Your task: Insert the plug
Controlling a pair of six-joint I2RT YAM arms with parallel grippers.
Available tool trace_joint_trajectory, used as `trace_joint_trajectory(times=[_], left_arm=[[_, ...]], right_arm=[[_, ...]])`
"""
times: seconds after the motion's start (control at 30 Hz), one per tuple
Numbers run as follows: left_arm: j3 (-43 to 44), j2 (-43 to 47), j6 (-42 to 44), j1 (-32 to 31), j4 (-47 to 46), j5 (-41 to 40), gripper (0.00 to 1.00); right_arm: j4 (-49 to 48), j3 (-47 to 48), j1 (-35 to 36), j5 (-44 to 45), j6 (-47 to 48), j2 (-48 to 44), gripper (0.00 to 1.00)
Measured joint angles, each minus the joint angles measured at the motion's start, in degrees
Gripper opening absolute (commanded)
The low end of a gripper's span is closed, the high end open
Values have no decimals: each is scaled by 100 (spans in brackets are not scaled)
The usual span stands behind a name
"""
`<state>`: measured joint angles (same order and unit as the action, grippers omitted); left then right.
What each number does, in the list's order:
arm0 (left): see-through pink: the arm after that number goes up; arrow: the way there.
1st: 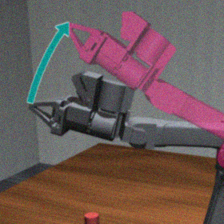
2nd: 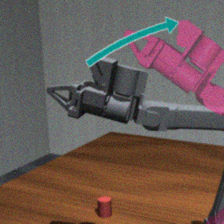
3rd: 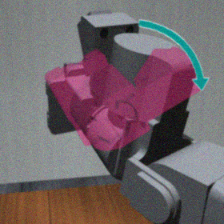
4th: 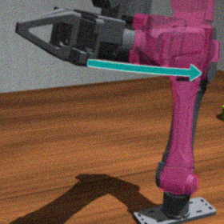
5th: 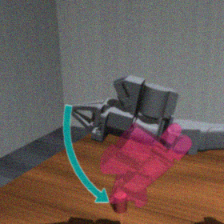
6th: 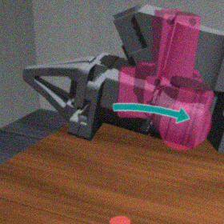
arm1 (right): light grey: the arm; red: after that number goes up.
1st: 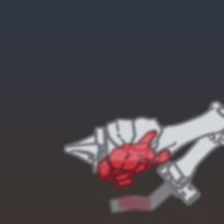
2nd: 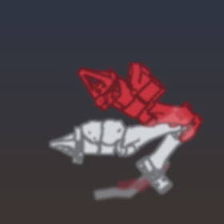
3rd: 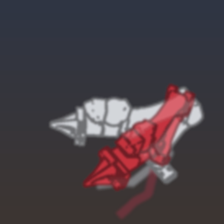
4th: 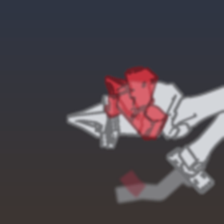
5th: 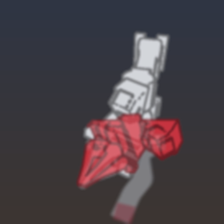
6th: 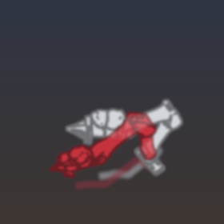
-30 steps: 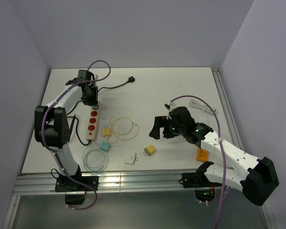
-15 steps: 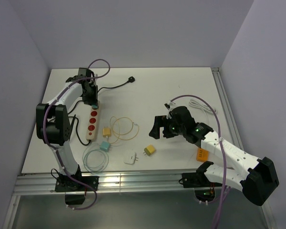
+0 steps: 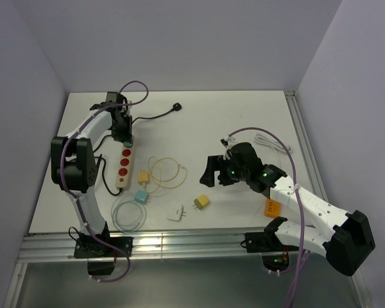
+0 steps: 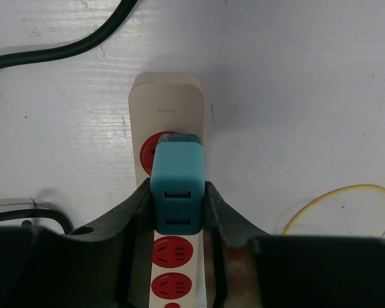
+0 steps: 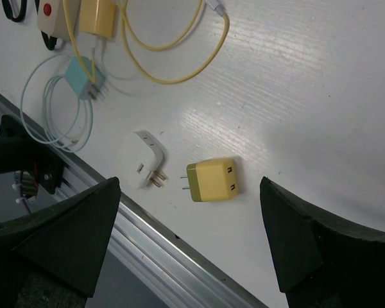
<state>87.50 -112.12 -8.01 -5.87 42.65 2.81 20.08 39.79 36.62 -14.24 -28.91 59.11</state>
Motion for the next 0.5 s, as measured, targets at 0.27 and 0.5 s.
trace_joint_trajectory(times=[0.27,0.5], left_arm=[[-68,17,2,-125,-111,-256,0],[4,-24,-17,-125,-35,-271,1]], right_arm=[[-33,0,13,-26,-2,0,96],[-44,0,28,-13,0,-2,96]])
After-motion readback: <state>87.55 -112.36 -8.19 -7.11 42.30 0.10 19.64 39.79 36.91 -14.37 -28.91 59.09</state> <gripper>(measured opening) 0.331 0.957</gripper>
